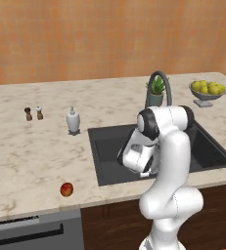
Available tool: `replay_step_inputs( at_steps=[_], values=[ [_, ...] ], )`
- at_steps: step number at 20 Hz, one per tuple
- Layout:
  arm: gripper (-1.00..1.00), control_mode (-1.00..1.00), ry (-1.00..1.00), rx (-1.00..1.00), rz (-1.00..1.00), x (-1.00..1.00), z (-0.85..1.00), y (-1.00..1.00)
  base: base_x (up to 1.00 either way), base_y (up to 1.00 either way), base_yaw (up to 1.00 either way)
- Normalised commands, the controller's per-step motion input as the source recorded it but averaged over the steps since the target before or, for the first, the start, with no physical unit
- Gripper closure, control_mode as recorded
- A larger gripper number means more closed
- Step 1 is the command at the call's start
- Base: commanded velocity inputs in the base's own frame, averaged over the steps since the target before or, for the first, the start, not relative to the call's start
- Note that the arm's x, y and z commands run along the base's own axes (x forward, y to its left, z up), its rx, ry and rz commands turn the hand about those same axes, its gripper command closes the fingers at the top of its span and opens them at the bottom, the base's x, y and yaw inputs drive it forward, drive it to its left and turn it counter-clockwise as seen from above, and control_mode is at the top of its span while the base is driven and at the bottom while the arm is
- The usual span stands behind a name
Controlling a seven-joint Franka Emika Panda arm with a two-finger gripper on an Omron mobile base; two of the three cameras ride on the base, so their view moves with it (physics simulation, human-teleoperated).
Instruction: Put the colander in the sink, put the peach, apple in the colander, and turn on the sink faucet and pour water over the colander.
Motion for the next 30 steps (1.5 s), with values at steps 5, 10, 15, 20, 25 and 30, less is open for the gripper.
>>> replay_step_inputs(
  at_steps=[5, 10, 15, 20, 25, 30],
  values=[
    [1.00, -1.00, 0.16, -0.07, -0.06, 0.03, -0.33, -0.38, 0.00, 0.00, 0.00],
    [1.00, -1.00, 0.03, -0.06, -0.07, 0.06, -0.49, -0.18, 0.00, 0.00, 0.00],
    [-1.00, -1.00, 0.00, -0.05, -0.07, 0.06, -0.41, -0.07, 0.00, 0.00, 0.00],
    [-1.00, -1.00, 0.01, 0.00, -0.03, 0.00, 0.06, -0.18, 0.00, 0.00, 0.00],
    [-1.00, -1.00, 0.10, -0.09, 0.00, 0.00, 0.46, 0.00, 0.00, 0.00, 0.00],
    [-1.00, -1.00, 0.08, -0.08, 0.00, 0.00, 0.91, 0.06, 0.00, 0.00, 0.00]
  ],
)
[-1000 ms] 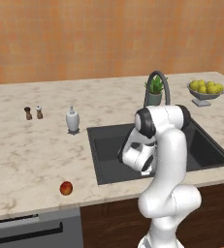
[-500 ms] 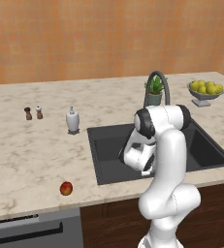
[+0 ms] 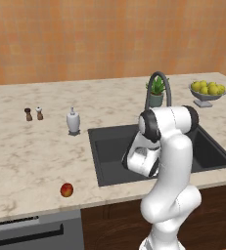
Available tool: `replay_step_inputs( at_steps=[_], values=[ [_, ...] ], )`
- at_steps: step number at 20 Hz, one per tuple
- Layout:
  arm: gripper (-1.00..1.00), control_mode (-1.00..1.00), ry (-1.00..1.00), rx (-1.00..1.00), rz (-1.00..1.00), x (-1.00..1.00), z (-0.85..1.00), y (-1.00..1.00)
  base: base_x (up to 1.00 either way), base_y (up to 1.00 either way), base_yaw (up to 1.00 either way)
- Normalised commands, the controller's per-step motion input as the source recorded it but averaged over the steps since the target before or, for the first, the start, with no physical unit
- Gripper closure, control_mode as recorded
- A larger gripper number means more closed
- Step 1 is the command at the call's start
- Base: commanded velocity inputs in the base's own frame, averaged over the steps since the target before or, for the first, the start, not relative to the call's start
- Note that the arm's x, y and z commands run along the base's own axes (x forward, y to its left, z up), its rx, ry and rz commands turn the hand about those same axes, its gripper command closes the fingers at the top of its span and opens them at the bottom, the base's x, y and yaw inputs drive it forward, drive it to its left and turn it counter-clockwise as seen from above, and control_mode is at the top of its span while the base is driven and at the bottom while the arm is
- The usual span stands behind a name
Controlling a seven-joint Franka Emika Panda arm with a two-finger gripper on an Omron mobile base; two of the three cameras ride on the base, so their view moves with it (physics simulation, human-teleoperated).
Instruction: Put the colander in the sink, put the peach, apple in the colander, and turn on the sink faucet and pour water over the colander.
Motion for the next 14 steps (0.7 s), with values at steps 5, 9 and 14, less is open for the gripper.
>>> replay_step_inputs(
  at_steps=[5, 9, 14],
  values=[
    [-1.00, -1.00, 0.10, -0.01, 0.00, 0.00, 1.00, 0.25, 0.00, 0.00, 0.00],
    [-1.00, -1.00, 0.25, 0.00, 0.00, 0.00, 1.00, 0.10, 0.00, 0.00, 0.00],
    [-1.00, -1.00, 0.40, -0.07, 0.05, 0.08, 1.00, 0.17, 0.00, 0.00, 0.00]
  ],
)
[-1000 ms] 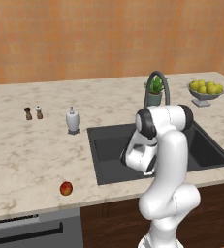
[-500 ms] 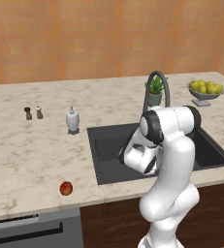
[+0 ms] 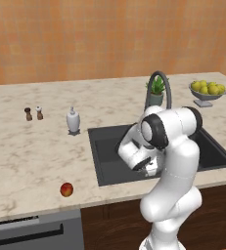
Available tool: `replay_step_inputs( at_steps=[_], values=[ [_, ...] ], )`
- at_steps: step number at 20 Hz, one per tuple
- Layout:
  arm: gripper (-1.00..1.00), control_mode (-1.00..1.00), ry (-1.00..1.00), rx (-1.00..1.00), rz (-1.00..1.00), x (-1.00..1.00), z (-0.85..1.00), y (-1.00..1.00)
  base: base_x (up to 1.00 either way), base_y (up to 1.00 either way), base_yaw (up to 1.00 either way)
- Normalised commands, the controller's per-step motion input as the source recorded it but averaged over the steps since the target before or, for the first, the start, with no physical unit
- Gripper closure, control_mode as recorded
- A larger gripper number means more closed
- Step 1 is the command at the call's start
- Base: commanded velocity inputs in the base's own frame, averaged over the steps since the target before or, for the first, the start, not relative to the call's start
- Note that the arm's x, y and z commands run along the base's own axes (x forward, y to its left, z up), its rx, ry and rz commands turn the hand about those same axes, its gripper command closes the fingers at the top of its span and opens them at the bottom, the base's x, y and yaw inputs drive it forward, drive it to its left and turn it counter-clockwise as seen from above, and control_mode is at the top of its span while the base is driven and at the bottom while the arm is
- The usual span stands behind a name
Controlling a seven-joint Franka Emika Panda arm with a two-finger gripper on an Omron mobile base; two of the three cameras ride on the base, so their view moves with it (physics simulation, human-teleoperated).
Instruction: Put the colander in the sink, put the peach, apple in the colander, and turn on the sink faucet and pour water over the colander.
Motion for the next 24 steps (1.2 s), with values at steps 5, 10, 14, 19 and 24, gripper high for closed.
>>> replay_step_inputs(
  at_steps=[5, 10, 14, 19, 24],
  values=[
    [-1.00, -1.00, 0.51, -0.14, 0.20, 0.11, 1.00, 0.19, 0.00, 0.00, 0.00],
    [-1.00, -1.00, 0.41, -0.15, 0.14, 0.00, 1.00, 0.53, 0.00, 0.00, 0.00],
    [-1.00, -1.00, 0.27, -0.06, 0.12, 0.02, 1.00, 0.52, 0.00, 0.00, 0.00],
    [-1.00, -1.00, 0.16, -0.06, 0.06, 0.03, 1.00, 0.63, 0.00, 0.00, 0.00],
    [-1.00, -1.00, 0.28, -0.18, 0.14, 0.00, 1.00, 0.42, 0.00, 0.00, 0.00]
  ],
)
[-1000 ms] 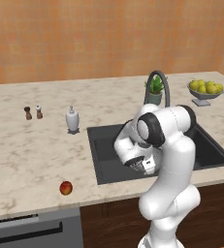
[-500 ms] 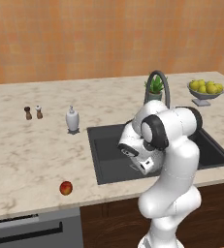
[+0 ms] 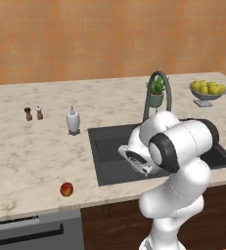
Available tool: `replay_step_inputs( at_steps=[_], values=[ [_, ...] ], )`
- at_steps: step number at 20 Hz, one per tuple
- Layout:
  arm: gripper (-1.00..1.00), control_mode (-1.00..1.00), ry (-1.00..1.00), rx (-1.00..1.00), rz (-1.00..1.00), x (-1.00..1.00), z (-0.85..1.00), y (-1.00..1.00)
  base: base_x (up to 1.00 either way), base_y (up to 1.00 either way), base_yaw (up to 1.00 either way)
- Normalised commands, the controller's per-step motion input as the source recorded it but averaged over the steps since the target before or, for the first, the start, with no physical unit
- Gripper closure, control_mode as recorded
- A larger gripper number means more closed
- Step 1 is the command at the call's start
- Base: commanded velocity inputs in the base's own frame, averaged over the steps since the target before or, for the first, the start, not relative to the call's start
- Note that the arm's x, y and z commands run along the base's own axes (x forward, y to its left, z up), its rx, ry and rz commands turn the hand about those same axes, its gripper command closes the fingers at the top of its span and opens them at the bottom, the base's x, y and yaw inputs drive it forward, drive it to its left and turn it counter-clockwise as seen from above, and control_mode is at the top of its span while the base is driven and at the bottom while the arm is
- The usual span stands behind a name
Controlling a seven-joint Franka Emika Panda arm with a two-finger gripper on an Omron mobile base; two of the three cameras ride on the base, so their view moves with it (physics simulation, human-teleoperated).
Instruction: Put the colander in the sink, put the peach, apple in the colander, and turn on the sink faucet and pour water over the colander.
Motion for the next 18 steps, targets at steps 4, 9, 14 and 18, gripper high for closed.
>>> replay_step_inputs(
  at_steps=[4, 9, 14, 18],
  values=[
    [-1.00, -1.00, 0.30, -0.22, 0.19, 0.08, 1.00, 0.34, 0.00, 0.00, 0.00],
    [-1.00, -1.00, 0.21, -0.25, 0.23, 0.08, 1.00, 0.05, 0.00, 0.00, 0.00],
    [-1.00, -1.00, 0.00, -0.25, 0.05, -0.10, 0.97, 0.42, 0.00, 0.00, 0.00],
    [-1.00, -1.00, -0.09, -0.17, 0.00, -0.28, 0.41, 0.46, 0.00, 0.00, 0.00]
  ],
)
